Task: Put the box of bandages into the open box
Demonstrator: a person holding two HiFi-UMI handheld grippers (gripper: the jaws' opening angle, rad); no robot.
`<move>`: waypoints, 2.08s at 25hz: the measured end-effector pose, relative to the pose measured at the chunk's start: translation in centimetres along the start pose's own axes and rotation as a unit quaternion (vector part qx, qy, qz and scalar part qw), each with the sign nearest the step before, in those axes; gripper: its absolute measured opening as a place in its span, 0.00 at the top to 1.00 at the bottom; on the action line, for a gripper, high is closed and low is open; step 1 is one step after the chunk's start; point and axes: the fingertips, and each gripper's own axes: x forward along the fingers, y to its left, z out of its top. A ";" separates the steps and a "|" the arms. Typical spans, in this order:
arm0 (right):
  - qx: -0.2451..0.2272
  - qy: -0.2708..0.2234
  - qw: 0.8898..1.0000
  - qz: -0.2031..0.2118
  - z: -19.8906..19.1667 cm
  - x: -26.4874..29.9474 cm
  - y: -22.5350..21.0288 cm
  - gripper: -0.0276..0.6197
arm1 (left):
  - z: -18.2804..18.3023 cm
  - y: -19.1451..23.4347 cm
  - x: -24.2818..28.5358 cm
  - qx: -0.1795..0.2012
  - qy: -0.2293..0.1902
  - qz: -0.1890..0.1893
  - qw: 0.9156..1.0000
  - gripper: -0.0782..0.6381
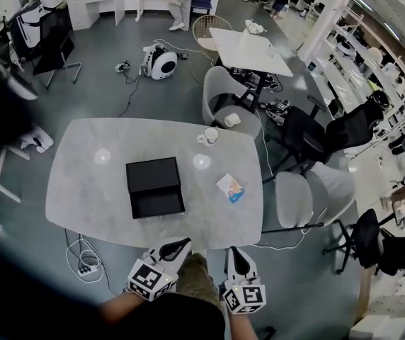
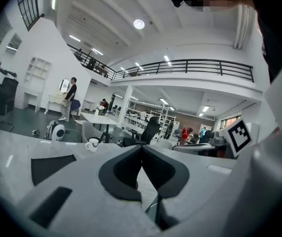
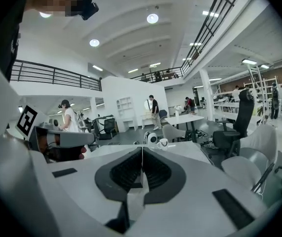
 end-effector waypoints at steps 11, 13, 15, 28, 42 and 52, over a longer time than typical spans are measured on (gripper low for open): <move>-0.006 0.069 0.992 0.102 1.2 10.0 -8.4 0.94 | 0.0 4.6 11.1 -0.074 0.021 0.095 0.993 0.87; -0.020 0.090 0.989 0.114 0.4 11.6 -10.4 0.94 | -0.2 5.6 12.3 -0.071 0.025 0.120 0.990 0.87; -0.031 0.119 0.985 0.125 -0.9 13.2 -12.2 0.94 | -0.4 6.1 13.4 -0.072 0.027 0.133 0.988 0.87; -0.081 0.237 0.953 0.168 -7.4 23.3 -19.3 0.81 | -0.1 8.0 17.4 -0.060 0.029 0.188 0.980 0.87; -0.174 0.365 0.899 0.167 -17.3 32.1 -23.7 0.50 | -2.0 10.3 19.3 -0.103 0.041 0.227 0.967 0.87; -0.198 0.397 0.881 0.163 -19.4 33.4 -23.7 0.45 | -3.3 11.6 19.1 -0.125 0.060 0.238 0.961 0.87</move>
